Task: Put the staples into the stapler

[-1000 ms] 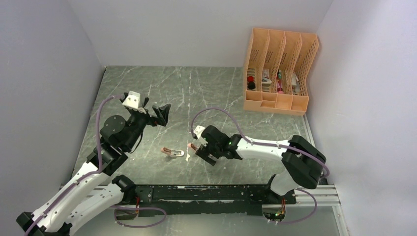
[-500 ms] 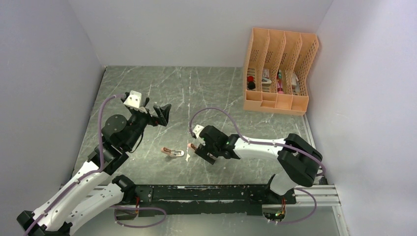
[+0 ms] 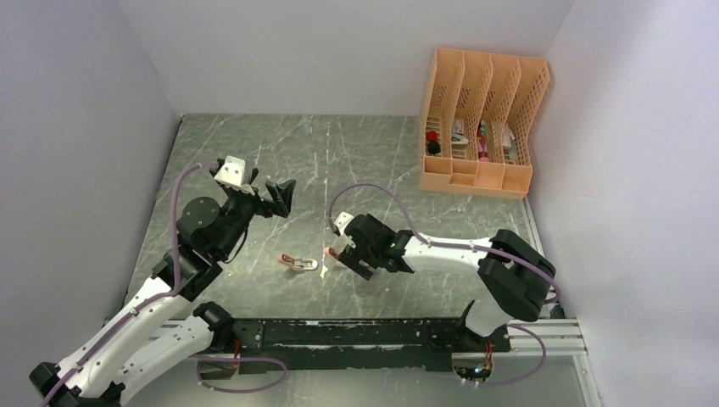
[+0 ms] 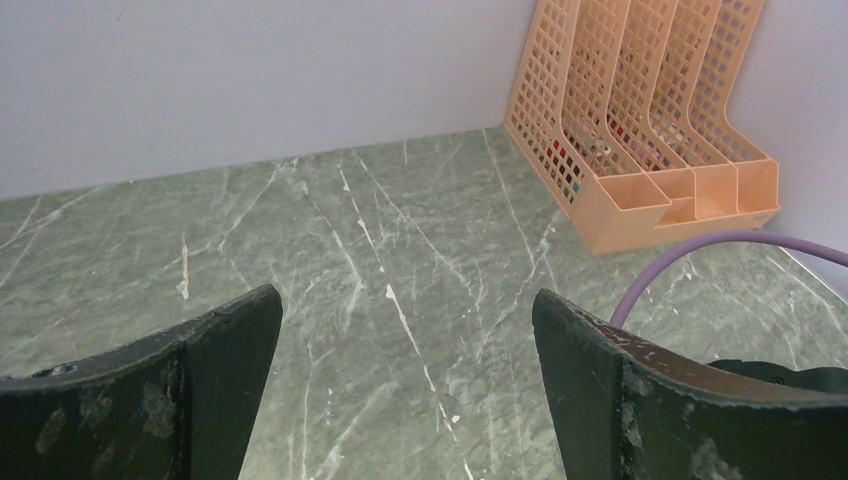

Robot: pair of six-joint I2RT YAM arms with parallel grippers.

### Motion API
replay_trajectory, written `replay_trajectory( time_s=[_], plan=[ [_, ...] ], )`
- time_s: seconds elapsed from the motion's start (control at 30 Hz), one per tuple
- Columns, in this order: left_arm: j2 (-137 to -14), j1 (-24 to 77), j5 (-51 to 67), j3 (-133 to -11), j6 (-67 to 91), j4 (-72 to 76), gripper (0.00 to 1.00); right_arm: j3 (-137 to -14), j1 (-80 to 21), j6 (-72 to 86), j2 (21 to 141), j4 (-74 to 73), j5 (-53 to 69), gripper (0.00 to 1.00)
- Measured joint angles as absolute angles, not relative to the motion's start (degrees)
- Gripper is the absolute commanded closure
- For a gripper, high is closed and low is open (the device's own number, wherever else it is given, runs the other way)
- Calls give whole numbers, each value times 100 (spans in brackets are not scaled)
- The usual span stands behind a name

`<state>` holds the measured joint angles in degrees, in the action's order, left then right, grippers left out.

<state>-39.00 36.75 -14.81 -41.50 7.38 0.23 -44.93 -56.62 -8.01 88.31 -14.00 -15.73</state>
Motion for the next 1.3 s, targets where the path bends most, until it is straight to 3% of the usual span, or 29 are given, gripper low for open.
replay_trajectory(
  time_s=[0.8, 1.03, 1.3],
  plan=[
    [-3972, 3675, -1487, -4150, 738, 62, 0, -4543, -4237, -613, 8855, -1321, -1579, 0],
    [-4174, 3675, -1487, -4174, 888, 16, 1, -5277, -4154, 176, 8576, -1214, -1863, 0],
    [-4882, 3675, -1487, -4394, 1249, -244, 1, -5719, -3312, 1135, 8152, -1525, -1857, 0]
  ],
)
